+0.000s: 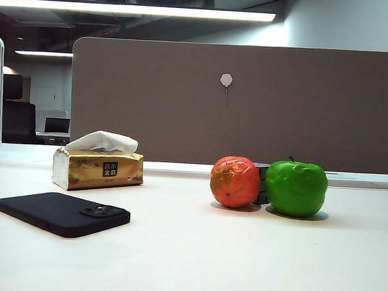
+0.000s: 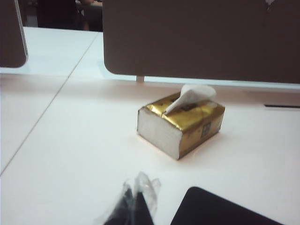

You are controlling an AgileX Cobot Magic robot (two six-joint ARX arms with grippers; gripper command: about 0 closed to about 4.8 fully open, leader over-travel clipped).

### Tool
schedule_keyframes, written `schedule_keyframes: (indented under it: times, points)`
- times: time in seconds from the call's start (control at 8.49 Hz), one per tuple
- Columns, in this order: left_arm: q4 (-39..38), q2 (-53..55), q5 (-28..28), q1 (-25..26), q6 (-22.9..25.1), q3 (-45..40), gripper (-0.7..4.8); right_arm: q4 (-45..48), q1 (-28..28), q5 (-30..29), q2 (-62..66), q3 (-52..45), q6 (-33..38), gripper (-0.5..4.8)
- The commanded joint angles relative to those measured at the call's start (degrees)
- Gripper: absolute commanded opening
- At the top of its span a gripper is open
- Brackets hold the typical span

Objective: Move all the fruits on the tabletop near the face of the Rubik's cube that has the color most similar to each fruit.

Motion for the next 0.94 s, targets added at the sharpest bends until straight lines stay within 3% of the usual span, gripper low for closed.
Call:
schedule_keyframes:
  times: [0.12, 0.47, 0.94]
  points:
    - [-1.2, 0.0, -0.1, 0.0, 0.1, 0.1, -0.05, 0.3, 0.0, 0.2, -0.1, 0.0, 0.2, 0.00]
    - [-1.5, 0.0, -0.2, 0.1, 3.7, 0.1, -0.05, 0.3, 0.0, 0.3, -0.1, 0.0, 0.2, 0.00]
    - [-1.5, 0.0, -0.1, 0.0, 3.7, 0.1, -0.05, 0.2, 0.0, 0.3, -0.1, 0.0, 0.2, 0.00]
